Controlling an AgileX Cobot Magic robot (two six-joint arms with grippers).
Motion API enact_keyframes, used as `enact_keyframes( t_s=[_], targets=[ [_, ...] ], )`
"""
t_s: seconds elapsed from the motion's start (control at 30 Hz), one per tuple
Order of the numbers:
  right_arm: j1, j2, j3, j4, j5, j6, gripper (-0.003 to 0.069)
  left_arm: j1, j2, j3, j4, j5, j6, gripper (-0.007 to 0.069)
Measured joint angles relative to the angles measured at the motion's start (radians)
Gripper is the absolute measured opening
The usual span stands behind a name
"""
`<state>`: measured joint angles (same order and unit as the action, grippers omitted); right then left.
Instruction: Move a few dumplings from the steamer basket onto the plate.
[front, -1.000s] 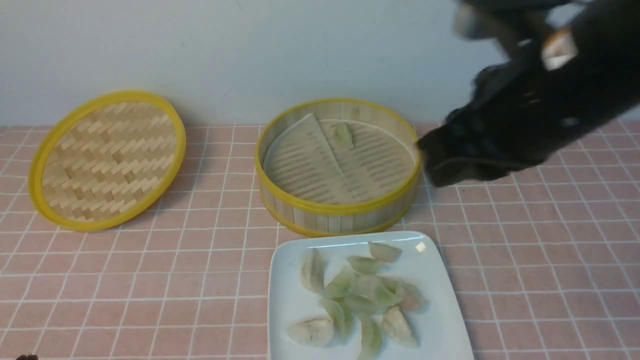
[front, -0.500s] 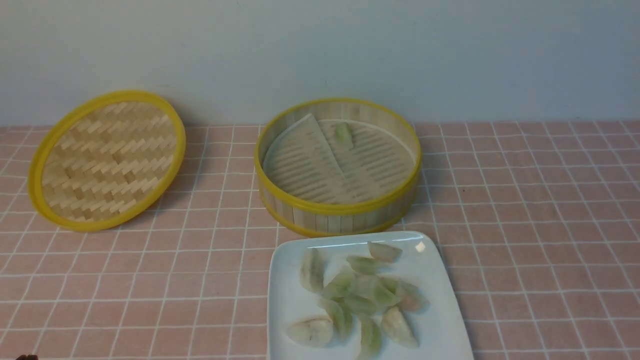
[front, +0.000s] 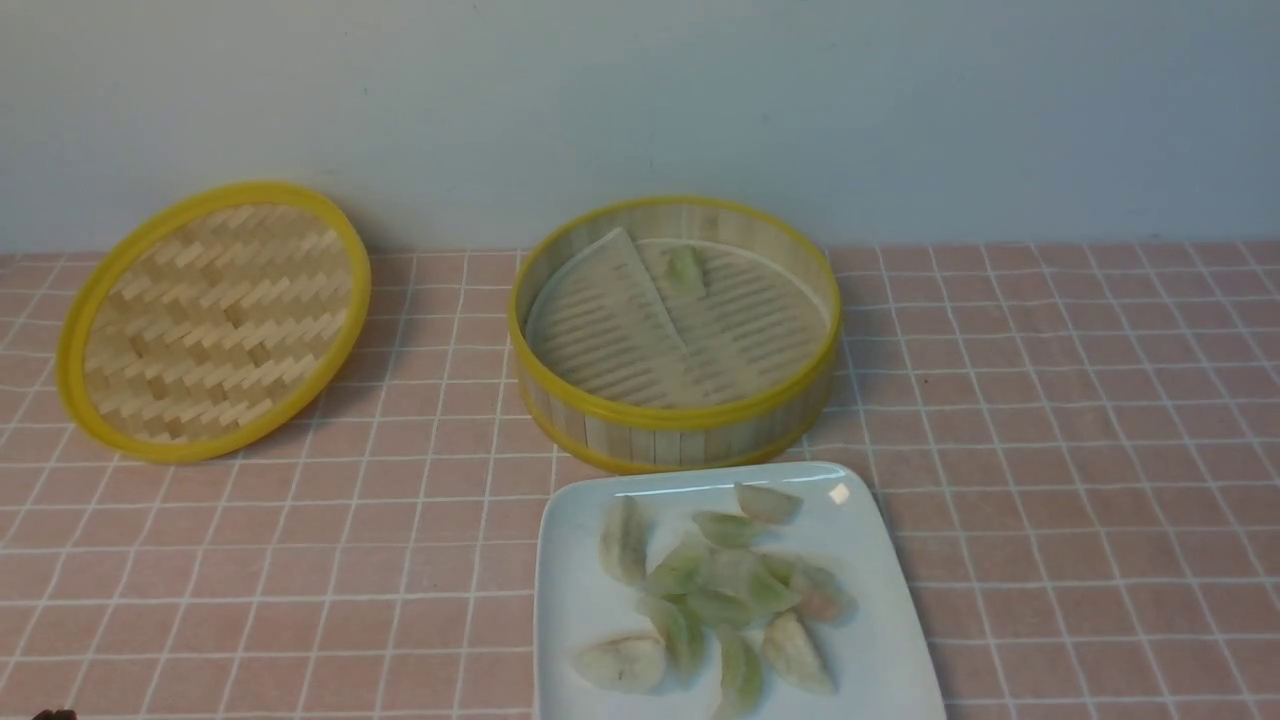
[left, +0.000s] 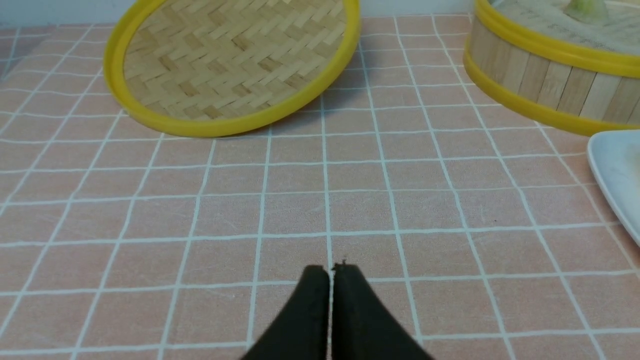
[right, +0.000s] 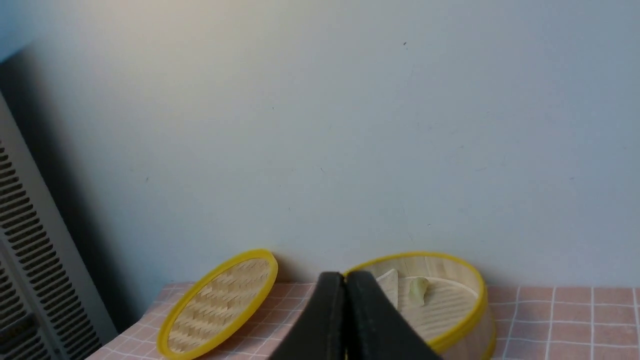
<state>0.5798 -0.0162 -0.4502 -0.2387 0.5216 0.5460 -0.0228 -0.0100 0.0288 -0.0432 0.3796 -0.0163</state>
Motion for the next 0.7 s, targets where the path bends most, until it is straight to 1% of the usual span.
enact_keyframes(
  t_s=[0.17,0.27,0.33,0.4,0.43,0.57,0.63,0.7],
  targets=[
    [0.000,0.000,0.000,-0.014,-0.015,-0.004,-0.0010,0.000,0.000,0.000,0.000,0.000,0.000,-0.0006],
    [0.000,0.000,0.003,-0.015,-0.030,-0.029,-0.0010,0.000,0.000,0.000,0.000,0.000,0.000,-0.0006],
    [0.000,0.000,0.016,-0.006,-0.059,-0.067,-0.0010,0.000,0.000,0.000,0.000,0.000,0.000,-0.0006],
    [0.000,0.000,0.035,0.050,-0.095,-0.138,-0.0010,0.000,0.000,0.000,0.000,0.000,0.000,-0.0006],
    [0.000,0.000,0.050,0.099,-0.123,-0.214,-0.0010,0.000,0.000,0.000,0.000,0.000,0.000,-0.0006],
    [0.000,0.000,0.083,0.217,-0.181,-0.399,-0.0010,0.000,0.000,0.000,0.000,0.000,0.000,-0.0006],
    [0.000,0.000,0.097,0.250,-0.195,-0.451,-0.0010,0.000,0.000,0.000,0.000,0.000,0.000,-0.0006],
    [0.000,0.000,0.115,0.255,-0.198,-0.474,-0.0010,0.000,0.000,0.000,0.000,0.000,0.000,-0.0006]
  ],
)
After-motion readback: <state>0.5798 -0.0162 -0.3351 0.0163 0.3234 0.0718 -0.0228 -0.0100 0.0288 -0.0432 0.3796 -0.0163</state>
